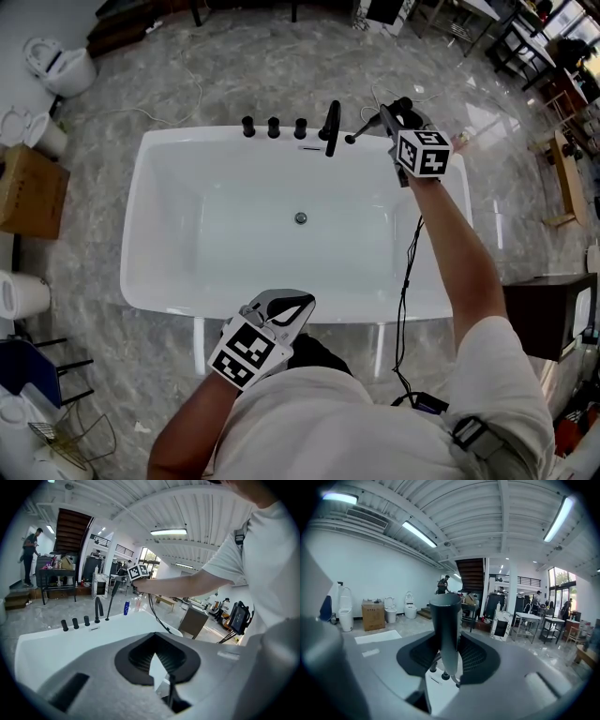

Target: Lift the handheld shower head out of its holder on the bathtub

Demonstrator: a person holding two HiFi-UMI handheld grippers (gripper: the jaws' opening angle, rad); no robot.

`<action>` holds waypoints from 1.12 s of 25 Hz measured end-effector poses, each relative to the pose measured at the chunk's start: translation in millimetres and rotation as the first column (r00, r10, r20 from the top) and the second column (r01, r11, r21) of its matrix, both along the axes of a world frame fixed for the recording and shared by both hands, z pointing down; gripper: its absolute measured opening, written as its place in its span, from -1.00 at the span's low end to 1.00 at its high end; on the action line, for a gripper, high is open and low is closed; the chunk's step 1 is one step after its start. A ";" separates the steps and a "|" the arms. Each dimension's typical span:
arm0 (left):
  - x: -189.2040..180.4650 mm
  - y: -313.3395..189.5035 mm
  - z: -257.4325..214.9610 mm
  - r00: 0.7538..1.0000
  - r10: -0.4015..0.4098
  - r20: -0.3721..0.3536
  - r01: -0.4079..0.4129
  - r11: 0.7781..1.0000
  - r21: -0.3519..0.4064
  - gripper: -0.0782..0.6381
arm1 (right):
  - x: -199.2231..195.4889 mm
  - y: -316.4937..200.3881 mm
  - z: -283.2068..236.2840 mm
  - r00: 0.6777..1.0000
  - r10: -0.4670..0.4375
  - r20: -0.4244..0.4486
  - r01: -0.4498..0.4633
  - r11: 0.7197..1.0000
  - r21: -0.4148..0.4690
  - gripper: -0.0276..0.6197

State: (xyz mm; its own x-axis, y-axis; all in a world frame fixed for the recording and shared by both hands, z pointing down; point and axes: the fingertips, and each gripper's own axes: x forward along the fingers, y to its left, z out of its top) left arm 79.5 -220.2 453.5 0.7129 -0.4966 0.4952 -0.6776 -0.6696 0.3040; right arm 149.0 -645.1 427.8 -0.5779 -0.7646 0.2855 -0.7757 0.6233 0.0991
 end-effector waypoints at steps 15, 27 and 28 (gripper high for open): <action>6.3 34.5 -18.6 1.000 0.029 0.008 -0.029 0.998 0.054 -0.76 | 27.9 58.1 -64.1 0.999 0.006 0.044 -0.010 0.997 0.072 -0.47; 3.7 58.9 -36.4 0.998 0.066 0.012 -0.067 0.993 0.097 -0.76 | 34.4 118.6 -123.8 0.996 0.000 0.088 -0.013 0.990 0.141 -0.47; 4.7 62.1 -36.6 0.997 0.072 0.014 -0.073 0.992 0.099 -0.76 | 35.9 125.4 -128.8 0.996 0.000 0.091 -0.013 0.989 0.149 -0.47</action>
